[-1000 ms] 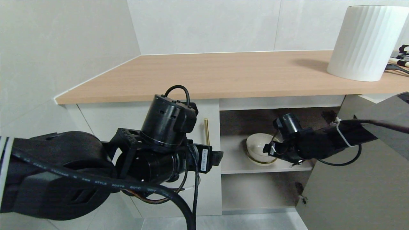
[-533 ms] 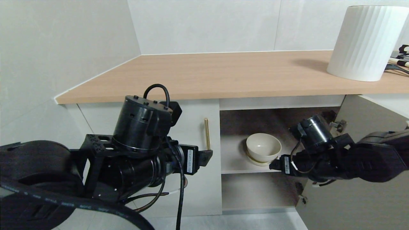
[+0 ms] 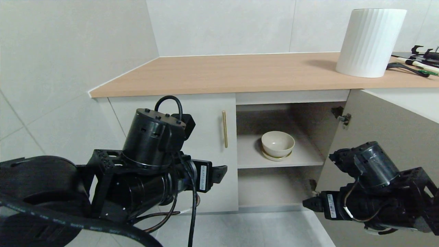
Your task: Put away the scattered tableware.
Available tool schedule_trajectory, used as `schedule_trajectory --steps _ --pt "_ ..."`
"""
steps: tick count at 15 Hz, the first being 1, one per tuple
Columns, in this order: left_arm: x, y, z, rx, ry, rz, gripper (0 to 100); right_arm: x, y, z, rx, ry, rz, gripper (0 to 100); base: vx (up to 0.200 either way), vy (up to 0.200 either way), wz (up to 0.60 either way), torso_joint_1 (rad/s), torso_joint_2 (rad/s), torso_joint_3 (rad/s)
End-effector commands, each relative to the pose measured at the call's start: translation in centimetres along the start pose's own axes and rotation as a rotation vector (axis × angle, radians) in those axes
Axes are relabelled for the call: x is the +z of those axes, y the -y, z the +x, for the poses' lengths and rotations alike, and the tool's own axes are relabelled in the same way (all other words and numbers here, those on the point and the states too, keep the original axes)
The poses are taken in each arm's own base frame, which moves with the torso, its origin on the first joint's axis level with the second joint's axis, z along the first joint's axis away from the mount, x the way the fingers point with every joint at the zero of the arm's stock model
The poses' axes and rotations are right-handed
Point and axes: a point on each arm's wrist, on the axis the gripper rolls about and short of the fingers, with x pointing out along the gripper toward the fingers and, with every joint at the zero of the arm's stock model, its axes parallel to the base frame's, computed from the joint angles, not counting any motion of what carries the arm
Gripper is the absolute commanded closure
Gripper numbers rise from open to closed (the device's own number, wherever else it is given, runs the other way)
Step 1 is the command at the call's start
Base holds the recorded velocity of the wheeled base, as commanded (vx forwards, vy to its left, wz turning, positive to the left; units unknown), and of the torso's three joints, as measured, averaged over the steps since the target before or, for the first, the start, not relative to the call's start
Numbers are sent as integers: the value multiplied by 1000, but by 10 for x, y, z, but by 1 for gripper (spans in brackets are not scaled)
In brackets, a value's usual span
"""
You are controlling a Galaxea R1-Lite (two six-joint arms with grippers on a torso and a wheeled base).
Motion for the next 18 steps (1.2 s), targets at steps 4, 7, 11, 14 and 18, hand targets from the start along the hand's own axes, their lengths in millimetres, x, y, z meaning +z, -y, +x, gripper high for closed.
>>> schedule_trajectory --steps 4,7,11,14,18 --pt "0 0 1 2 -2 0 0 -15 4 -21 38 15 -25 0 -200 0 0 1 4 6" --pt "0 1 1 0 -2 -9 0 -29 1 -22 48 -18 -52 0 -200 0 0 4 4 7" --pt "-3 1 4 3 -13 -8 0 -27 3 -31 67 12 -45 0 -50 0 0 1 3 2" --pt "-3 1 6 5 -18 -6 0 -32 5 -38 83 23 -42 0 0 0 0 0 0 0" --pt "-2 1 5 5 -13 -6 0 -49 21 -51 59 10 3 0 0 -50 0 1 1 2"
